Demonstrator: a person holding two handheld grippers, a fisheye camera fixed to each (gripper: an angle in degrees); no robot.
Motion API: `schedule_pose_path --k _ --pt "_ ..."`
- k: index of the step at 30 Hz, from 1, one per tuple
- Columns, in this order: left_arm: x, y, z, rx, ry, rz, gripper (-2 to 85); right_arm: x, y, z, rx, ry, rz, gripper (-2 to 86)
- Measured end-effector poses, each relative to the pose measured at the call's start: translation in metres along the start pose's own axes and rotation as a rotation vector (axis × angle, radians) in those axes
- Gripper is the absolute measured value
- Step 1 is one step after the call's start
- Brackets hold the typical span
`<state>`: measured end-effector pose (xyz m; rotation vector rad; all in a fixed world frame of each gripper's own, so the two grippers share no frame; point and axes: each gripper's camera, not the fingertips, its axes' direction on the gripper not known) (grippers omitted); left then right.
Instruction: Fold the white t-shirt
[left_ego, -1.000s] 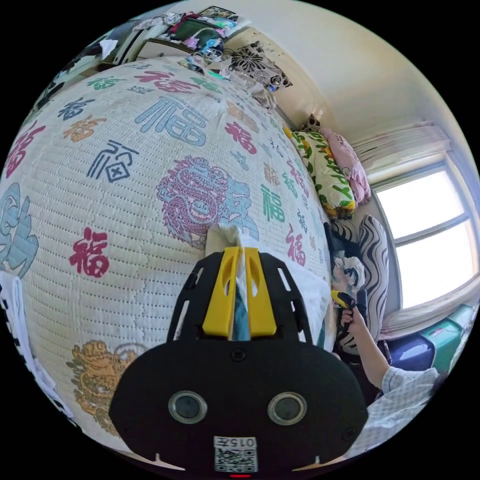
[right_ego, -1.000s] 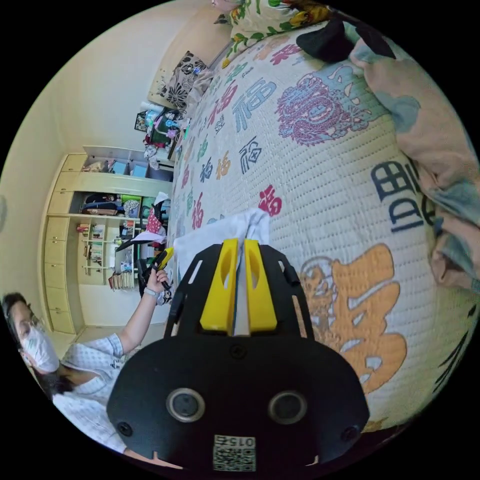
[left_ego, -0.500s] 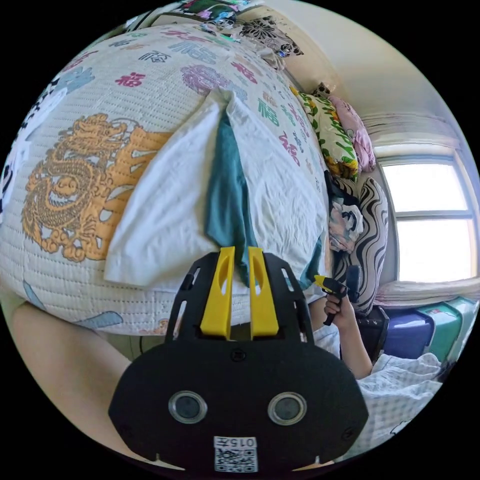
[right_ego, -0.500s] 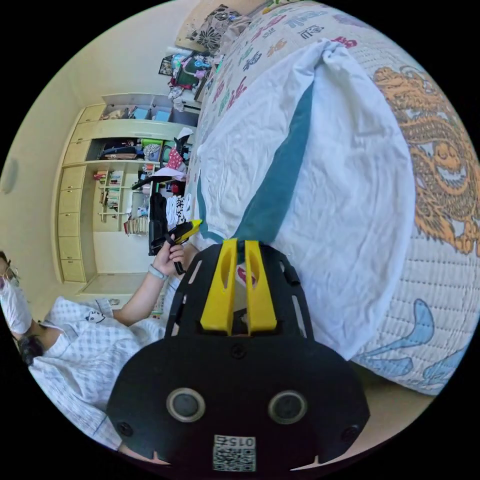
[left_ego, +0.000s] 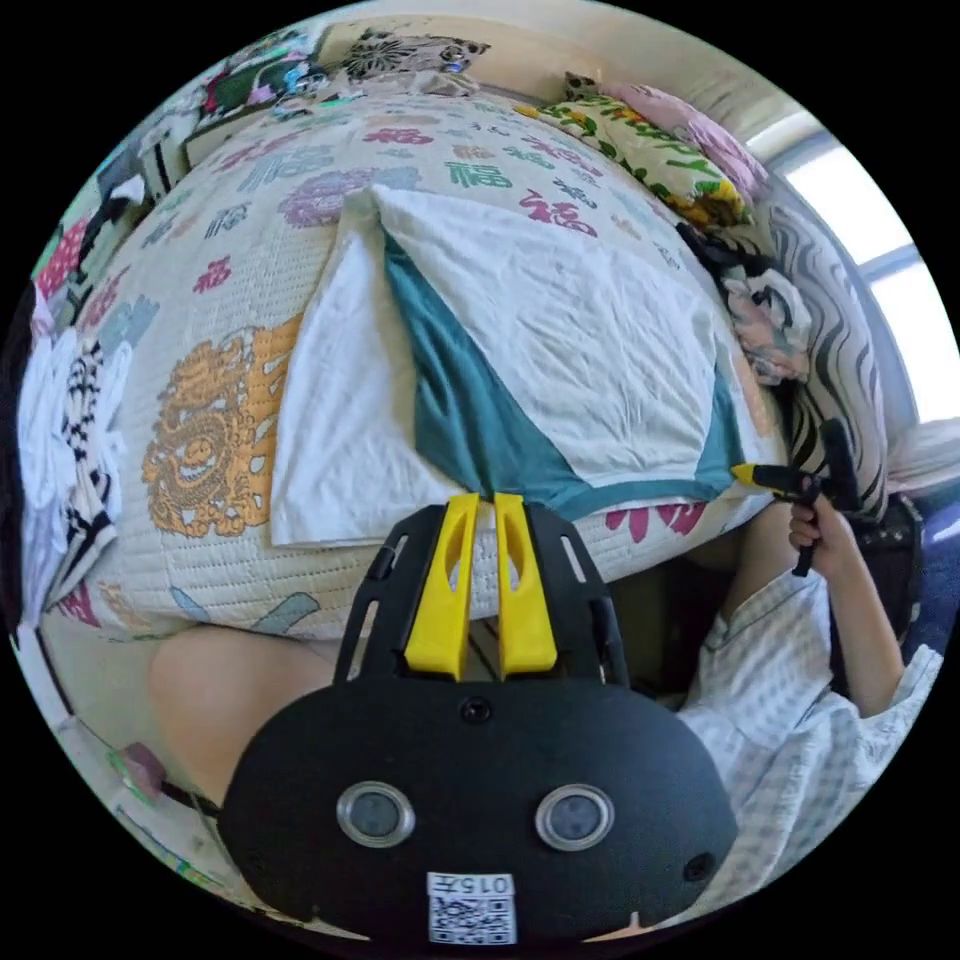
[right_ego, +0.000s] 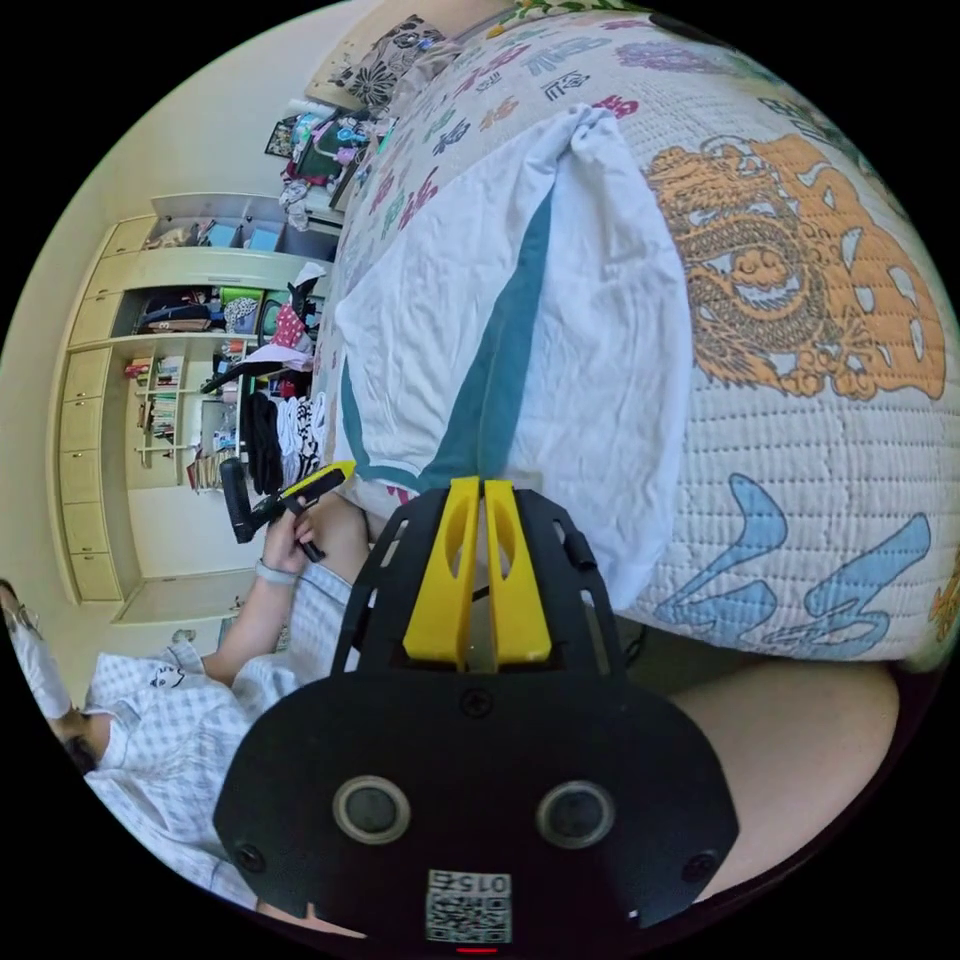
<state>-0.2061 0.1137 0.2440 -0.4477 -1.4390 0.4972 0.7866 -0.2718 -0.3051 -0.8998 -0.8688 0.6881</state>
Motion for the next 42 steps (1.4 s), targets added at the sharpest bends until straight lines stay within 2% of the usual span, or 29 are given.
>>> schedule_pose_path --k 5,8,11,15,20,30,32,36,40,42 --pt "0.102 0.036 0.007 0.068 -0.548 0.347 8.2 -0.024 0.005 0.009 0.055 0.006 0.027 -0.3" --pt "0.135 0.057 0.014 0.144 -0.723 0.446 8.5 -0.039 0.011 0.011 0.089 -0.025 0.021 -0.4" --pt "0.148 0.068 0.017 0.19 -0.763 0.461 8.6 -0.057 0.011 0.011 0.117 -0.019 0.026 -0.4" --pt "0.148 0.073 0.011 0.275 -0.734 0.426 8.3 -0.091 -0.002 0.017 0.113 0.011 0.005 -0.5" --pt "0.127 0.087 -0.009 0.425 -0.614 0.306 7.8 -0.14 -0.041 0.038 0.077 0.048 -0.071 -0.5" --pt "0.076 0.09 -0.01 0.433 -0.464 0.184 8.8 -0.276 -0.163 0.153 -0.17 0.173 -0.381 -0.3" --pt "0.048 0.091 -0.009 0.414 -0.38 0.094 9.9 -0.299 -0.182 0.171 -0.184 0.193 -0.424 0.1" --pt "0.002 0.095 -0.009 0.399 -0.324 -0.056 11.0 -0.347 -0.221 0.212 -0.216 0.224 -0.532 2.1" --pt "-0.069 0.116 -0.01 0.46 -0.183 -0.36 11.1 -0.375 -0.257 0.254 -0.255 0.302 -0.562 7.4" --pt "-0.097 0.12 -0.001 0.423 -0.092 -0.445 11.1 -0.383 -0.272 0.272 -0.277 0.329 -0.566 8.4"
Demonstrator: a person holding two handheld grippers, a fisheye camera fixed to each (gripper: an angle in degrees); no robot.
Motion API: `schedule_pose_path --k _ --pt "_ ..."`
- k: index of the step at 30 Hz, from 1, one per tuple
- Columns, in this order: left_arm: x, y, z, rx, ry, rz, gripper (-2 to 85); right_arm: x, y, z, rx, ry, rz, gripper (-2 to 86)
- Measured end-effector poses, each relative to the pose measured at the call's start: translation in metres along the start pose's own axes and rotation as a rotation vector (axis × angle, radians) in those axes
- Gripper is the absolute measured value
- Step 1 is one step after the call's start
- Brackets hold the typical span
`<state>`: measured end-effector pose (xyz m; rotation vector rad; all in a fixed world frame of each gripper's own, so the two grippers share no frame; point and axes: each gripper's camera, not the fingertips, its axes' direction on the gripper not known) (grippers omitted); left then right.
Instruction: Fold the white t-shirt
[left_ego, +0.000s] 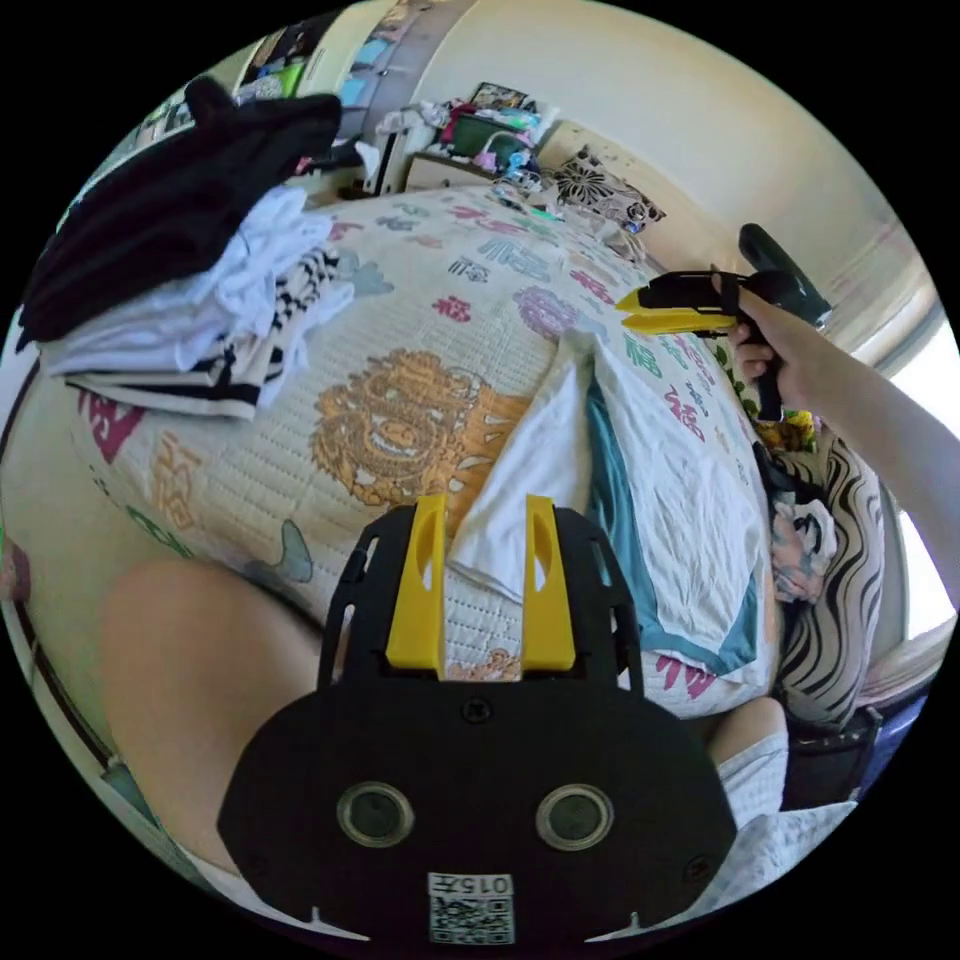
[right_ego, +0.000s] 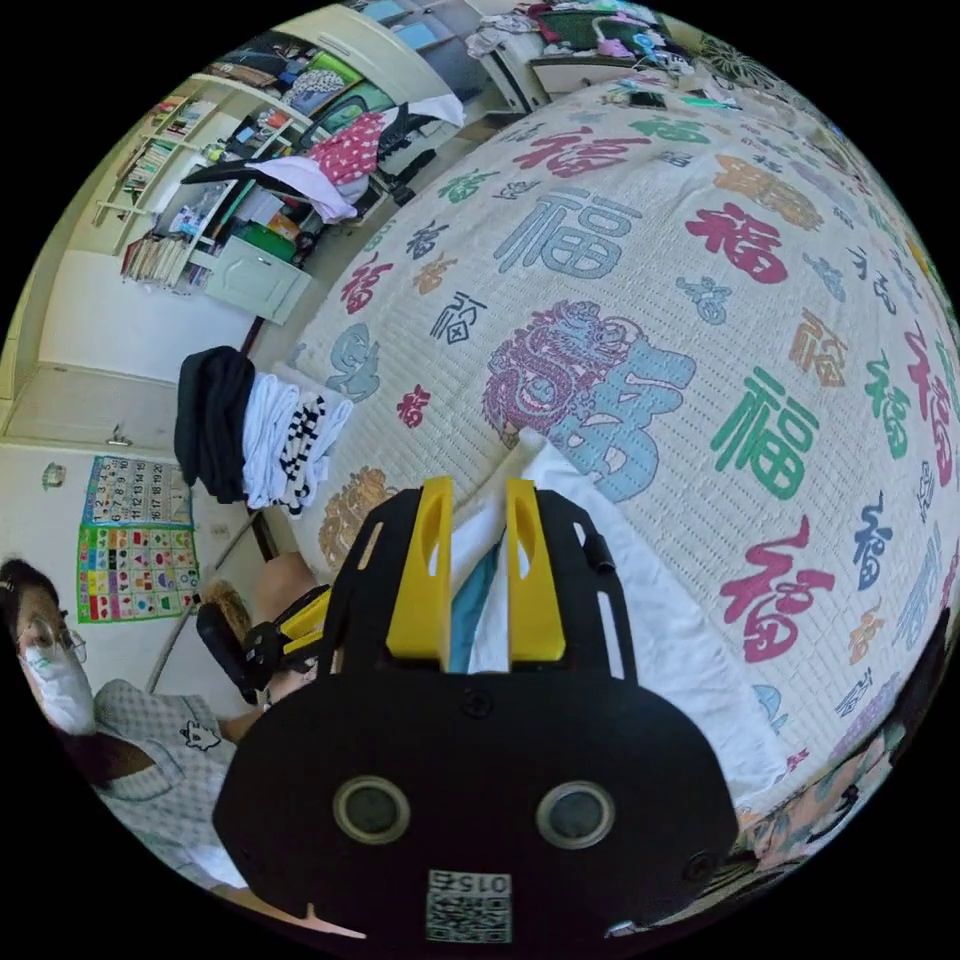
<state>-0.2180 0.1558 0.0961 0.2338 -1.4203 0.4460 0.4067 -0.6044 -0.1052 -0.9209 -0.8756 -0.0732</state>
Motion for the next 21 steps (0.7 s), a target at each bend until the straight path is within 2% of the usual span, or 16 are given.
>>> schedule_pose_path --k 1,2,6,8,10,13,15,21 --pt "-0.014 0.0 0.013 -0.058 0.066 -0.051 11.0 -0.001 -0.015 0.009 -0.039 0.037 0.0 9.4" --pt "-0.021 0.002 0.015 -0.039 0.082 -0.07 10.3 -0.002 -0.022 0.013 -0.058 0.066 -0.004 9.9" --pt "-0.028 0.001 0.02 -0.049 0.075 -0.067 6.5 -0.007 -0.062 0.034 -0.14 0.261 -0.023 10.4" --pt "-0.038 0.002 0.028 -0.062 0.138 -0.107 1.1 -0.005 -0.074 0.044 -0.214 0.3 -0.025 8.5" --pt "-0.047 0.003 0.033 -0.068 0.222 -0.149 0.0 -0.001 -0.083 0.057 -0.327 0.334 -0.027 3.6" --pt "-0.055 0.008 0.022 0.015 0.279 -0.18 -0.6 0.001 -0.083 0.051 -0.321 0.323 -0.04 0.6" --pt "-0.047 0.01 0.012 0.064 0.306 -0.128 -0.7 0.003 -0.078 0.037 -0.308 0.287 -0.067 0.0" --pt "0.036 0.032 -0.032 0.152 0.469 0.276 -0.8 0.041 -0.02 -0.075 -0.09 -0.01 -0.121 -0.4"
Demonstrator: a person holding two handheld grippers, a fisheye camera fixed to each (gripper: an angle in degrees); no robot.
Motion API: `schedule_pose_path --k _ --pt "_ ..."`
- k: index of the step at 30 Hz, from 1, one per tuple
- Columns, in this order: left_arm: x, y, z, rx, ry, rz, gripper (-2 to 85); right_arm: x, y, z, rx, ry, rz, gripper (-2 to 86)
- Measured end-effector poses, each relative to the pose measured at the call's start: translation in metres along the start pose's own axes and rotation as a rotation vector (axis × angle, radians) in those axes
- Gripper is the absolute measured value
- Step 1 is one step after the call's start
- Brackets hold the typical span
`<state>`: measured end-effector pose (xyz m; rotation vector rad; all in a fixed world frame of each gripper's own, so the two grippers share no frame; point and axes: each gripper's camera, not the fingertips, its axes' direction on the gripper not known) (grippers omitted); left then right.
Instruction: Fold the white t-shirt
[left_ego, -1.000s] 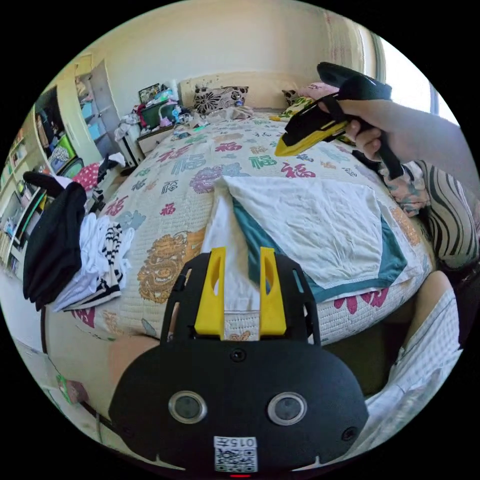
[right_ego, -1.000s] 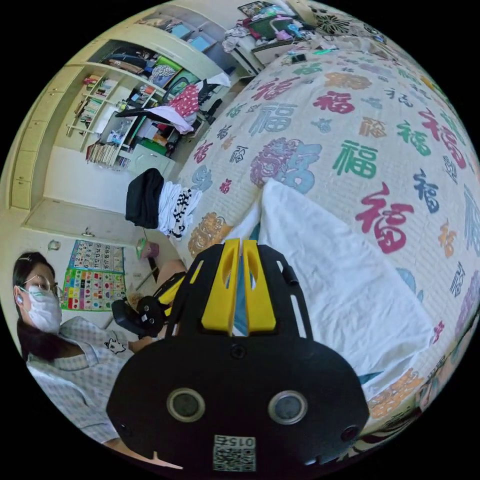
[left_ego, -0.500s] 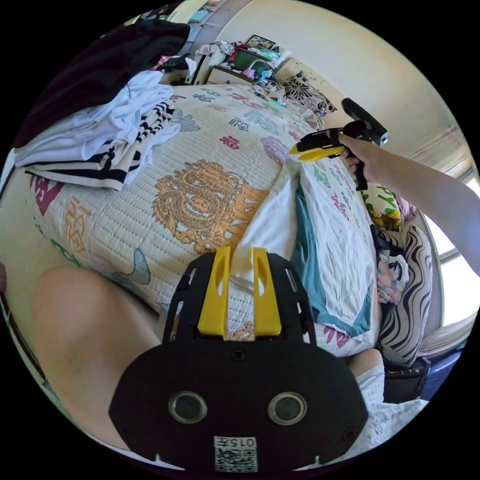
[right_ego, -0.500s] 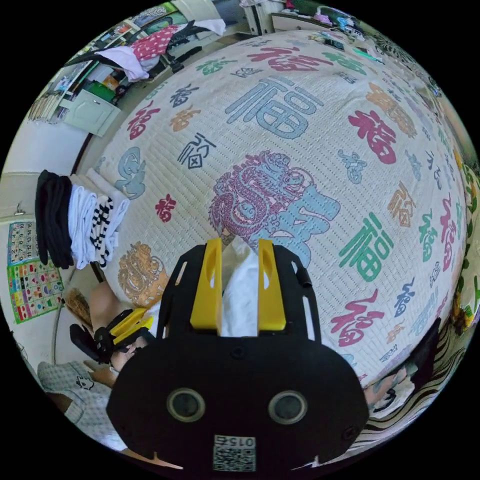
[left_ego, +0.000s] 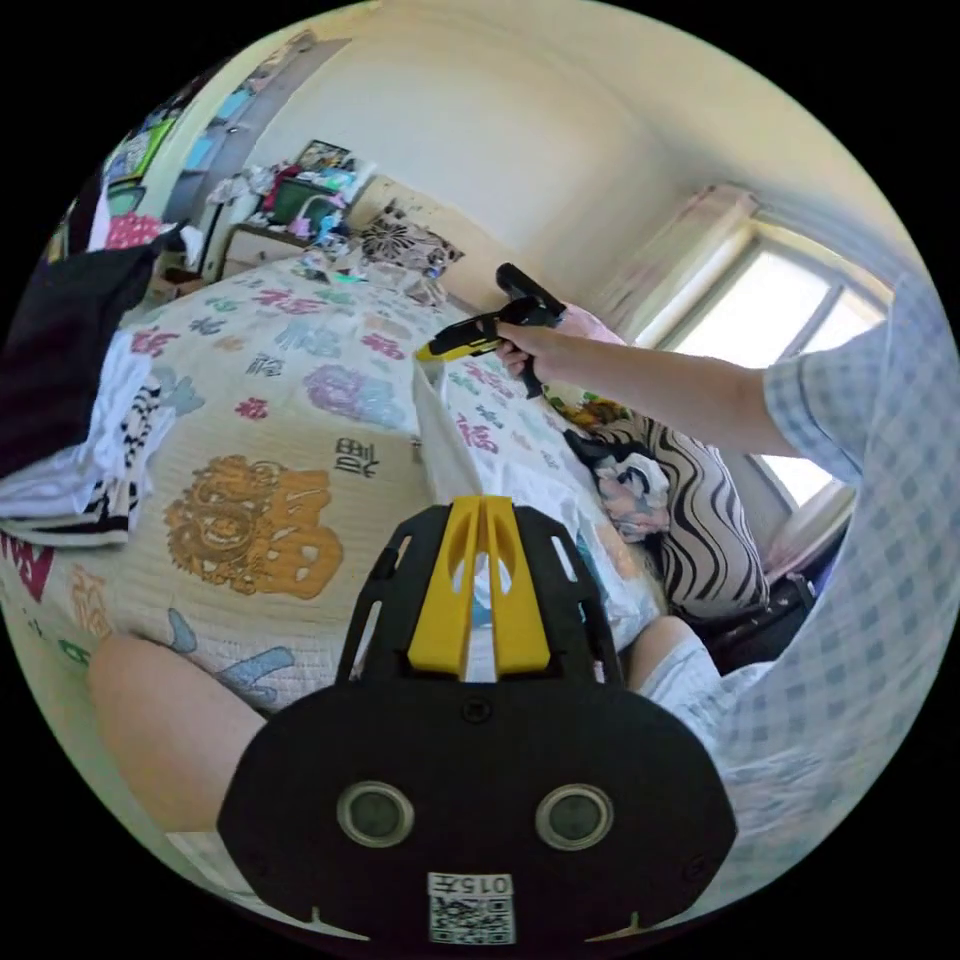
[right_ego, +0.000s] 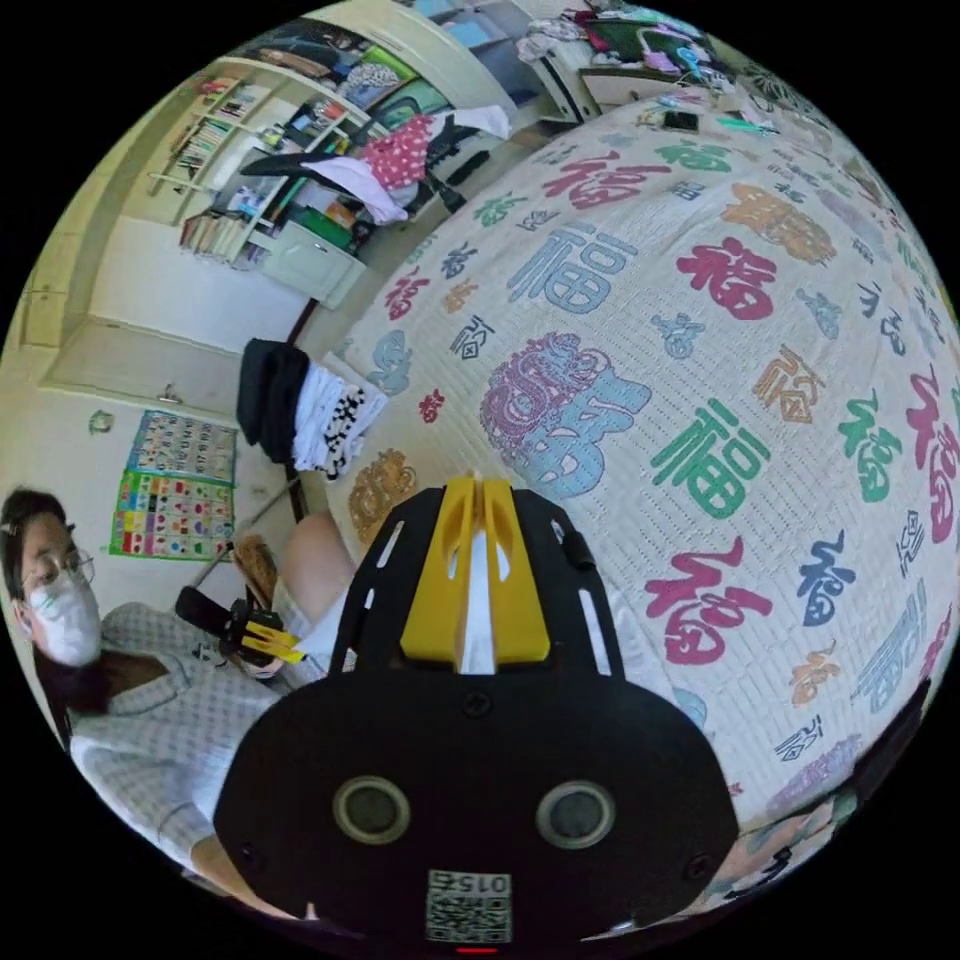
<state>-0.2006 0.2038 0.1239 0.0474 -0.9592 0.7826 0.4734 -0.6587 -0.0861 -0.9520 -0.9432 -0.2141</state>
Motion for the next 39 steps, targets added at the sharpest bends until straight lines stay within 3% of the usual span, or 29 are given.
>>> schedule_pose_path --k 7,13,20,27,30,32,36,39 --pt "0.127 0.022 0.084 -0.163 0.129 0.344 -0.8 0.089 0.161 -0.111 0.158 -0.195 0.034 0.1" --pt "0.213 0.063 0.207 -0.35 0.251 0.534 -0.8 0.18 0.286 -0.134 0.252 -0.283 0.148 0.4" --pt "0.269 0.11 0.331 -0.512 0.265 0.664 -0.7 0.251 0.378 -0.129 0.373 -0.384 0.234 1.7" --pt "0.282 0.139 0.424 -0.648 0.236 0.709 1.7 0.287 0.459 -0.131 0.531 -0.392 0.43 7.5" --pt "0.282 0.14 0.453 -0.743 0.291 0.704 5.3 0.278 0.49 -0.149 0.628 -0.277 0.49 7.8" --pt "0.277 0.121 0.457 -0.752 0.421 0.653 6.2 0.263 0.497 -0.157 0.657 -0.248 0.459 6.8" --pt "0.252 0.077 0.448 -0.616 0.437 0.549 6.1 0.217 0.484 -0.153 0.593 -0.275 0.299 1.2" --pt "0.218 0.06 0.467 -0.596 0.285 0.522 5.4 0.206 0.463 -0.129 0.435 -0.165 0.318 -0.1"
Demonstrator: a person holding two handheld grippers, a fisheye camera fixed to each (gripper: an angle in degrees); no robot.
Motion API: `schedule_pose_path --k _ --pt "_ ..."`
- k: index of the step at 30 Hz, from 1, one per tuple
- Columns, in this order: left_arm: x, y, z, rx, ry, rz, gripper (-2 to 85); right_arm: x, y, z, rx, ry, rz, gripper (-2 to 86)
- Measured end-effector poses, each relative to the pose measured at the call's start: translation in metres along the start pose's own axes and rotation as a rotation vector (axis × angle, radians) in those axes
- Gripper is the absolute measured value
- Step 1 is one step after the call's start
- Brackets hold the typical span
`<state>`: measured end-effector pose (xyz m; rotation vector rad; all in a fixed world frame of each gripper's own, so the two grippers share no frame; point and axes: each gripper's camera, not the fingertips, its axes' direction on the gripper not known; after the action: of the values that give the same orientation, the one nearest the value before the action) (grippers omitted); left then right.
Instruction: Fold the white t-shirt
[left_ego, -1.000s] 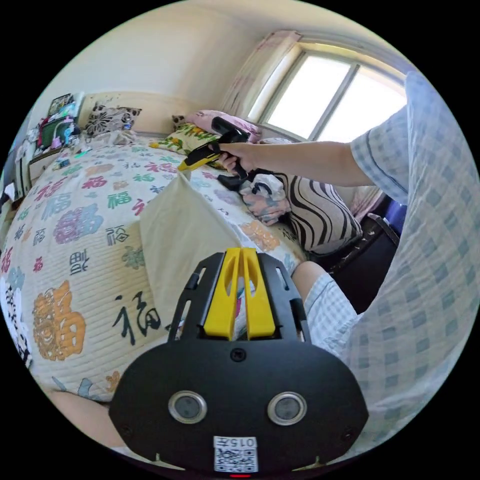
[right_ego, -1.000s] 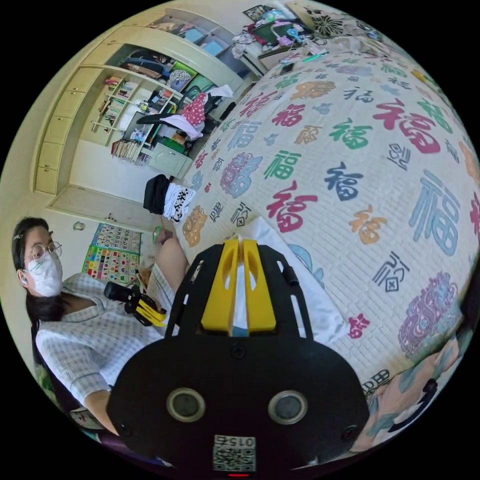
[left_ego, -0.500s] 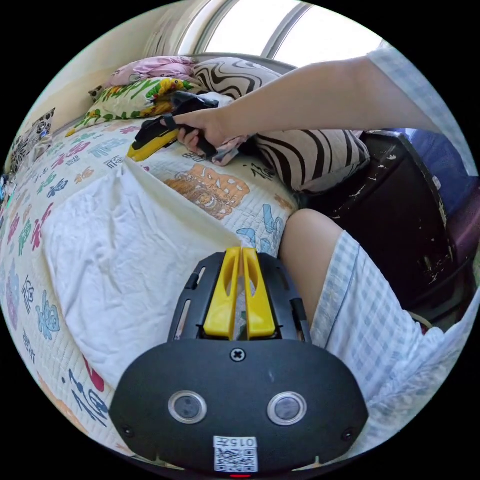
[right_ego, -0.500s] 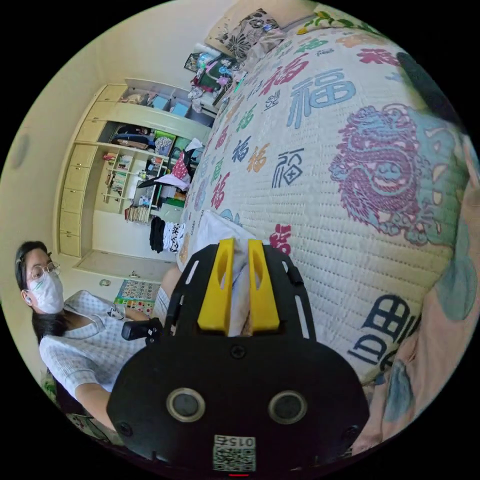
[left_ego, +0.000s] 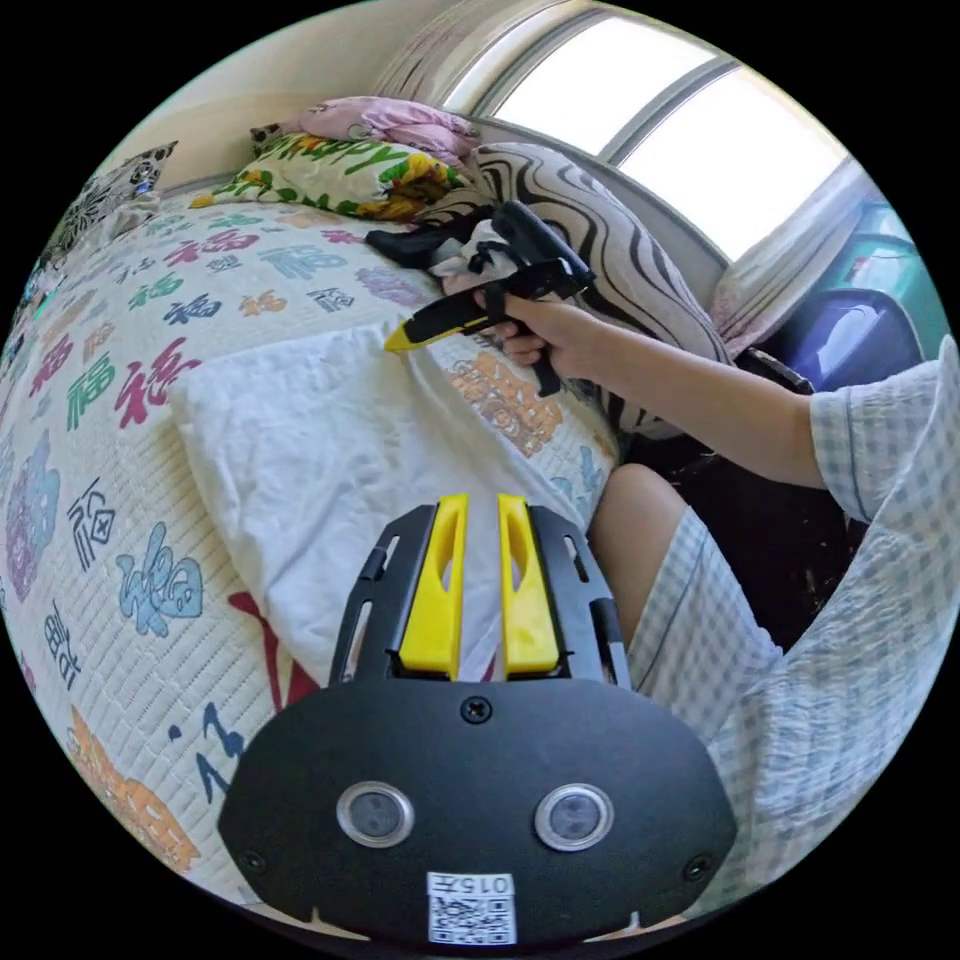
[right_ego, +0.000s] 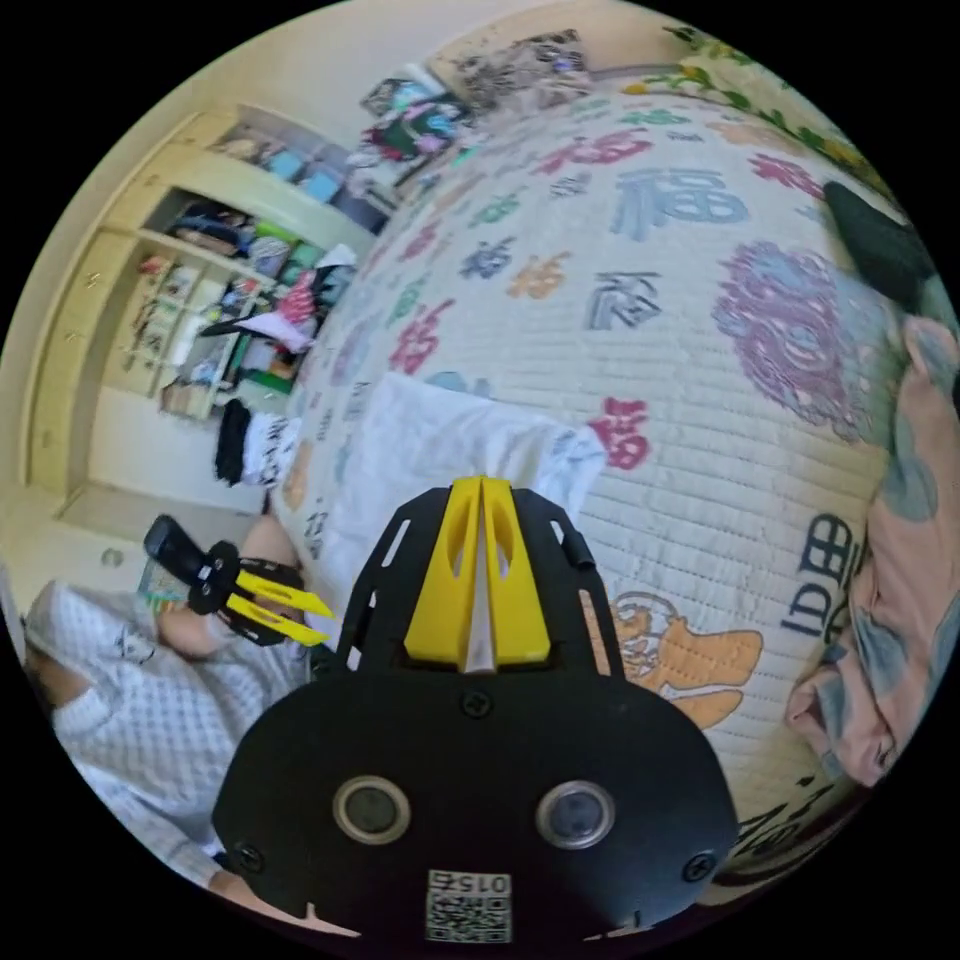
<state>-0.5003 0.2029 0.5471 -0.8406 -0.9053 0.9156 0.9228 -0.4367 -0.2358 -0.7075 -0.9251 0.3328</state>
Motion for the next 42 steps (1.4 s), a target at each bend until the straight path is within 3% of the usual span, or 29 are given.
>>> schedule_pose_path --k 3,6,10,16,22,25,31,33,37,42 --pt "-0.033 0.002 0.034 -0.14 -0.057 -0.034 4.9 0.03 0.004 0.004 0.003 0.127 0.179 -0.3" --pt "-0.043 0.002 0.051 -0.164 -0.067 -0.035 4.6 0.05 0.026 -0.02 0.126 0.047 0.303 0.0" --pt "-0.042 -0.022 0.055 -0.116 -0.066 -0.012 5.5 0.022 0.075 -0.043 0.094 0.004 0.234 2.5" --pt "-0.06 -0.136 0.089 -0.044 -0.141 0.015 7.8 -0.036 0.155 -0.014 -0.07 -0.004 0.216 7.3" --pt "-0.099 -0.219 0.178 -0.197 -0.193 -0.103 6.9 -0.035 0.176 0.018 -0.187 0.087 0.273 2.9" --pt "-0.118 -0.232 0.205 -0.252 -0.221 -0.159 1.9 -0.03 0.179 0.015 -0.193 0.063 0.272 0.3" --pt "-0.123 -0.25 0.178 -0.034 -0.144 -0.15 -0.6 -0.033 0.197 -0.014 -0.124 0.079 0.244 -0.5" --pt "-0.127 -0.259 0.186 -0.078 -0.123 -0.137 -0.4 -0.033 0.201 -0.022 -0.102 0.088 0.25 -0.3" --pt "-0.143 -0.26 0.216 -0.246 -0.286 -0.116 0.7 -0.027 0.206 -0.025 -0.112 0.055 0.269 1.2" --pt "-0.153 -0.26 0.217 -0.237 -0.336 -0.073 -0.4 -0.02 0.203 -0.016 -0.187 0.085 0.295 5.9"
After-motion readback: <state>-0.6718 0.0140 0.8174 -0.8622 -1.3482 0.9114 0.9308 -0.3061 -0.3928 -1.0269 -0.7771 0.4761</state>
